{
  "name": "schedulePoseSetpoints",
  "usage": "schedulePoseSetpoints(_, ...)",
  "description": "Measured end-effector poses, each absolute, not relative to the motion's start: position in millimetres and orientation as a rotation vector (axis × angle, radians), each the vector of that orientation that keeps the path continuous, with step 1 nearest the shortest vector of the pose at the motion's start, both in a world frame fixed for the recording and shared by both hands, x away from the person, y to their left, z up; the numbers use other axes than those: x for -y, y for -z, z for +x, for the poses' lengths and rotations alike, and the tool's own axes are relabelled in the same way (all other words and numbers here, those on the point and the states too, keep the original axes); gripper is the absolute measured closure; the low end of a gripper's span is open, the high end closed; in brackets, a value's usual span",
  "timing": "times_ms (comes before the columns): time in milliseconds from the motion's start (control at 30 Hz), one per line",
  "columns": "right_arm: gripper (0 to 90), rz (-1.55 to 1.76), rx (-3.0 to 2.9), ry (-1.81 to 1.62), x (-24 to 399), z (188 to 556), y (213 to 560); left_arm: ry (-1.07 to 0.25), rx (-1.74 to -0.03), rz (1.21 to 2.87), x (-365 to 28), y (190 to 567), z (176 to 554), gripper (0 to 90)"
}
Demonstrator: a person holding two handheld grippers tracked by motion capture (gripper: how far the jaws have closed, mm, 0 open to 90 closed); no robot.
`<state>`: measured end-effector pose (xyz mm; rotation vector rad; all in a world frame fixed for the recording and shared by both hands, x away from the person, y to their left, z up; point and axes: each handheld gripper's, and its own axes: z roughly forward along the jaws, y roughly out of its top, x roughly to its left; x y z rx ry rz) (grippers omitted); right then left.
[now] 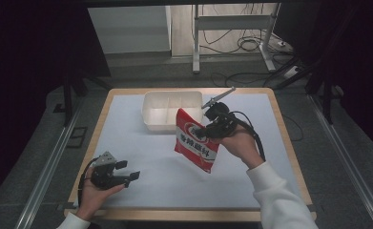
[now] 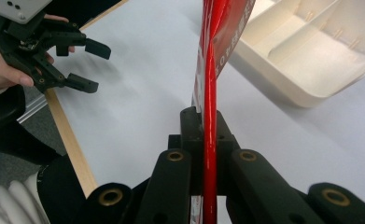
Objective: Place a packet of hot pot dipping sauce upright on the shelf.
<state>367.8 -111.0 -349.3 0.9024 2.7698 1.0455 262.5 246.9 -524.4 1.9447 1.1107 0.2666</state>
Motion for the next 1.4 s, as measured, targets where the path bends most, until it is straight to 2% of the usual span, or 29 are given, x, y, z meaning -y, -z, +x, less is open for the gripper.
schedulePoseSetpoints(1400,87.8,1.013,-2.627,-1.084,127.9,412.5,314.8,-0.250,-1.104,1.971,-241.3,527.6,262.7,25.5)
